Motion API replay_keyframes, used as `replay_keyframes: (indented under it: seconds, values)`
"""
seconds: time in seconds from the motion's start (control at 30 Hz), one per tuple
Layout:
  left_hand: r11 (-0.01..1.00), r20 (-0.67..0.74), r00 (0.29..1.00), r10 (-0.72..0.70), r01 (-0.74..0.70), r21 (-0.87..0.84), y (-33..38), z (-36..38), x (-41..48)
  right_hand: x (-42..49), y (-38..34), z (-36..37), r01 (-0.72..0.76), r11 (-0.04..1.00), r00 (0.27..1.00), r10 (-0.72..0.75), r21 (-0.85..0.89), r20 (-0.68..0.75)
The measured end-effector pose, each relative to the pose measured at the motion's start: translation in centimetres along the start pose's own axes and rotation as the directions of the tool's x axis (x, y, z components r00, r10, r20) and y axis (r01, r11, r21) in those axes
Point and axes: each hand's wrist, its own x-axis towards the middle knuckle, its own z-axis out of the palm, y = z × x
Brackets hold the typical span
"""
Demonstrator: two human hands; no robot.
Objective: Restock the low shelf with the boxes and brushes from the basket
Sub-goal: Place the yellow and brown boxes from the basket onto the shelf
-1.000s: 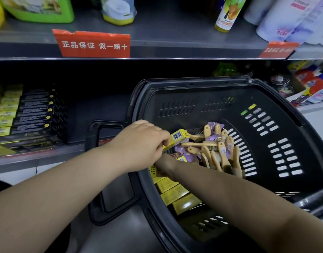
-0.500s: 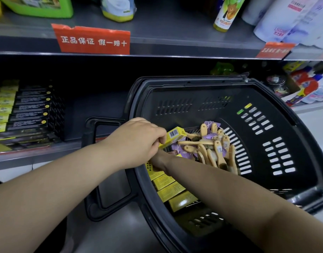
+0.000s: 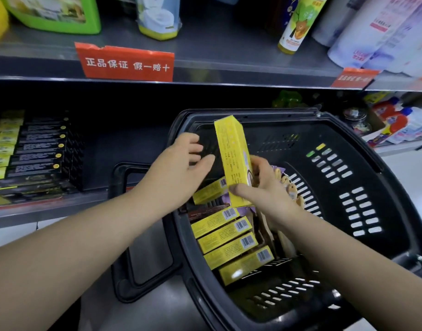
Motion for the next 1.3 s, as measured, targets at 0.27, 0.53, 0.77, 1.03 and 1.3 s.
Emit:
replay_keyframes:
  seconds: [0.27,0.53,0.77,1.03,1.3]
  values:
    - [0.765,0.188,0.93,-0.316,0.367,-0.529,1.2,1.3,0.1,-1.8,-1.4,0.4,0.378,0.886,0.925,-0.375,-0.268,0.066]
    - [0.616,0.202,0.932,-0.3,0.351,-0.705,1.4,0.9,-0.1,4.0,2.7,-1.4,0.011,0.999,0.99,-0.006,0.033,-0.141]
    - [0.645,0.098,0.952,-0.289,0.269,-0.715,1.2,0.2,0.1,10.7,9.4,0.9,0.152,0.47,0.972,0.091,-0.87,0.219]
    - [0.682,0.018,0.933,-0.36,0.276,-0.678,-0.2,-1.9,1.1,11.8,9.8,2.5,0.175,0.137,0.983,0.026,-0.975,0.18]
    - [0.691,0.0,0.917,-0.398,0.3,-0.658,0.0,-1.6,0.7,4.6,2.9,-4.5,0.138,0.587,0.966,-0.259,-0.797,-0.023]
